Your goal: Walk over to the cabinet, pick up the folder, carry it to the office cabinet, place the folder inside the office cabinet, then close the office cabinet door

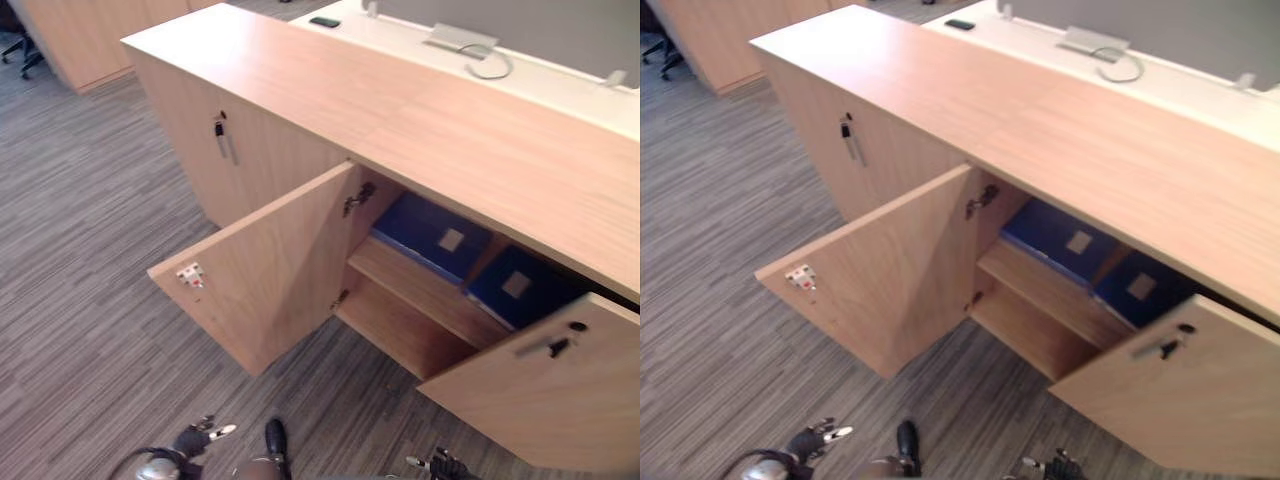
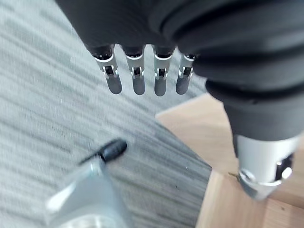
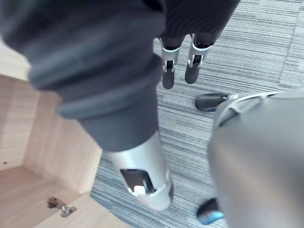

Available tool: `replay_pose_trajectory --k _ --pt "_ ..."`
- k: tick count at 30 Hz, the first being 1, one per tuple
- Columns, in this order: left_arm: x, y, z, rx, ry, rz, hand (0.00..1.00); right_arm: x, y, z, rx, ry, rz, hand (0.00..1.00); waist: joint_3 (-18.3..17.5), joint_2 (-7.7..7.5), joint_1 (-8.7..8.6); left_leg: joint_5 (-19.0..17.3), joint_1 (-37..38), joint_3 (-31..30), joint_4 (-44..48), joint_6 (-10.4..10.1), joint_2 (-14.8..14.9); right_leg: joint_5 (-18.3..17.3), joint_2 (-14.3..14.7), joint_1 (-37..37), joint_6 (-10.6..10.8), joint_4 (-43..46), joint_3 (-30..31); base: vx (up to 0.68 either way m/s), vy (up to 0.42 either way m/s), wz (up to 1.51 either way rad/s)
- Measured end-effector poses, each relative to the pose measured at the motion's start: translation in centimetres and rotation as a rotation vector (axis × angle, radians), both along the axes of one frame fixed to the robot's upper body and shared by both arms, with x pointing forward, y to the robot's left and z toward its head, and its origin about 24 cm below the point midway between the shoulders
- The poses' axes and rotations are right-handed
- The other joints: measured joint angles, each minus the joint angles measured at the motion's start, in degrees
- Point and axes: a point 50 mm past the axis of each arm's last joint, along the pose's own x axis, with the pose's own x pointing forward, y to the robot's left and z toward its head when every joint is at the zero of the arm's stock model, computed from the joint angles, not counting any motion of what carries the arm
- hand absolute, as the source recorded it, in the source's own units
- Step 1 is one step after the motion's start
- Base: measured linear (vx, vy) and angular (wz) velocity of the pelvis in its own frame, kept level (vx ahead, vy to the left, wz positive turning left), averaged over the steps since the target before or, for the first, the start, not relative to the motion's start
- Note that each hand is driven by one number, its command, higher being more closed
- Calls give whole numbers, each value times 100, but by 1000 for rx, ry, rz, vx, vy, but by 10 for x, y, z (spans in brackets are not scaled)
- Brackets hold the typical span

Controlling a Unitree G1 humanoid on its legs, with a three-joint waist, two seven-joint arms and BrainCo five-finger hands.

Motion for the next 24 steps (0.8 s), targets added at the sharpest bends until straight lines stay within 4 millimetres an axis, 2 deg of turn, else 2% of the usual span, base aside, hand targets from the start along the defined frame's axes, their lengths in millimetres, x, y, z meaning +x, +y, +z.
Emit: replay_pose_trajectory --k 2,6,8,9,10,11,12,13,16,18,19,21,24 --pt "15 43 35 119 -93 -6 0 -10 4 -2 12 23 -10 0 -20 16 62 335 170 -240 -568 -50 -88 39 21 -14 10 146 -211 228 -5 65" --pt "23 97 82 249 -206 93 0 -9 5 -2 29 -6 -87 0 -46 22 180 362 373 -326 -656 -91 17 254 172 161 8 206 -280 167 -48 17" --pt "26 109 95 309 -231 112 0 -9 9 -3 41 -10 -99 0 -82 42 229 355 536 -293 -655 -102 174 328 236 176 -68 436 -257 134 -82 -14" --pt "28 112 98 360 -230 108 0 -9 11 -3 49 -20 -120 0 -95 162 233 352 615 -295 -655 -106 330 265 277 75 -64 700 -186 118 -129 -19" --pt "30 113 99 388 -230 108 0 -8 11 -2 52 -26 -123 0 -136 199 231 352 618 -286 -655 -113 400 82 363 52 -52 597 -122 34 -156 -18" --pt "38 115 104 429 -248 125 0 -4 13 -2 58 -41 -113 0 -149 196 228 365 632 -209 -657 -145 461 47 510 18 -77 49 -107 -48 -155 -13" --pt "43 114 107 446 -257 123 0 -4 13 -2 57 -42 -112 0 -156 166 224 357 632 -184 -659 -207 450 236 538 -48 -174 -137 -81 -114 -164 -10" --pt "54 110 108 465 -276 120 0 -5 9 -1 48 -39 -113 0 -174 170 222 304 667 -164 -662 -352 458 313 560 -65 -68 -173 -106 -100 -136 -28" --pt "70 101 108 501 -298 122 0 -9 1 -1 32 -29 -115 0 -194 373 204 361 799 -11 -698 -445 643 266 688 -45 -99 -233 25 -83 -106 -37" --pt "93 88 116 502 -366 116 0 -14 -5 0 18 -14 -114 0 -201 473 182 351 794 -11 -700 -465 739 257 786 -54 -113 -243 25 -111 -70 -9" --pt "106 79 125 527 -431 101 0 -20 -6 -1 17 3 -118 0 -211 461 156 356 797 -8 -700 -500 790 247 830 -57 -130 -245 26 -76 -18 -1" --pt "116 70 131 553 -470 76 0 -25 -6 -1 16 16 -122 0 -202 437 113 332 796 3 -700 -557 813 243 846 -67 -138 -248 37 -57 9 -3" --pt "120 62 128 589 -478 56 0 -31 -6 -2 17 29 -127 0 -191 372 95 309 795 152 -700 -566 805 258 818 -165 -144 -250 189 -8 50 -21"
